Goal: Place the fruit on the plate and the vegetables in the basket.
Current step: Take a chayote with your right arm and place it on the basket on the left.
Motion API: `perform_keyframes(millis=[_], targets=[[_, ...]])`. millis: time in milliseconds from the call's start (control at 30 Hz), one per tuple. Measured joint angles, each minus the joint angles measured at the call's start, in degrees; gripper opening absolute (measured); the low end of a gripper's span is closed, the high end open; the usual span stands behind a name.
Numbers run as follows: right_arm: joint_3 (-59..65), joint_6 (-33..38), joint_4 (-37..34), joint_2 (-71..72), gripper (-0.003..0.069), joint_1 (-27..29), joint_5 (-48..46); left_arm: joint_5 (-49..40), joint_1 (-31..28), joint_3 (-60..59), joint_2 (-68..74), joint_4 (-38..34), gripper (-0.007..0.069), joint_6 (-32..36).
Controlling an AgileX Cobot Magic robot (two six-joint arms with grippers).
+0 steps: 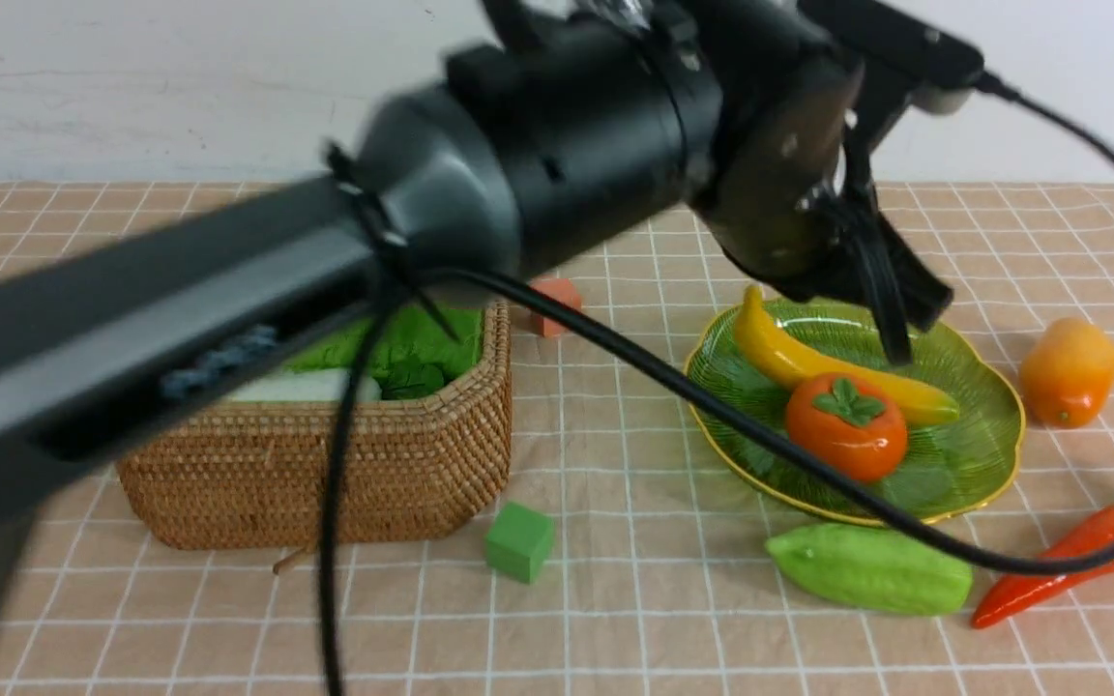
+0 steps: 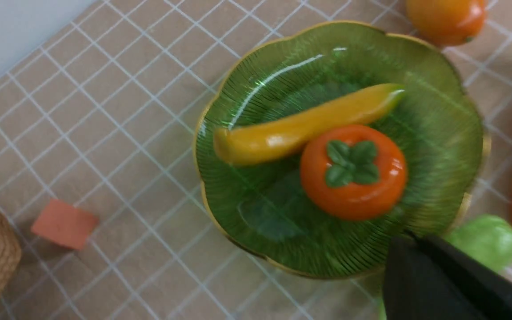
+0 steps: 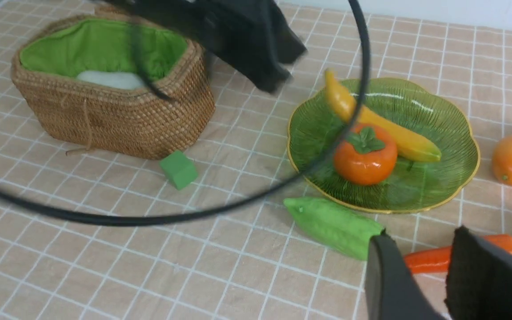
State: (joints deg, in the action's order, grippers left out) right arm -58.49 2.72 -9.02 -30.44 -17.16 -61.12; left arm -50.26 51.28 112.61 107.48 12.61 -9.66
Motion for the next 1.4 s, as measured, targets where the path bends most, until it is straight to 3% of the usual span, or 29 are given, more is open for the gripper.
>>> perform_keyframes(millis=[233,467,633,833,1167,1400], targets=[[0.0,0.09,-2.25,-11.61,0.0213,0.0,-3.14,-1.04,0.11,-17.14,-22.32,-5.74,-0.0013,-0.49],[0.0,4.53,-4.31,-26.38,0.0216,0.0,0.09,11.96,0.11,-52.29,-54.22,-9.66,-0.0013,-0.73],[0.0,11.5,-6.37,-34.72,0.0213,0.0,2.46,17.92,0.11,-65.93,-69.16,-11.06,-0.0013,-0.73],[0.0,22.47,-6.38,-45.52,0.024,0.0,4.01,19.21,0.11,-74.37,-81.51,-11.06,-0.0013,-1.48],[0.0,42.49,0.02,-59.08,0.0489,0.0,14.3,19.77,0.11,-77.86,-88.8,-10.82,-0.0013,-6.43],[0.0,50.91,3.48,-64.96,0.0555,0.0,20.86,19.38,0.11,-77.95,-87.92,-10.82,-0.0013,-6.69]])
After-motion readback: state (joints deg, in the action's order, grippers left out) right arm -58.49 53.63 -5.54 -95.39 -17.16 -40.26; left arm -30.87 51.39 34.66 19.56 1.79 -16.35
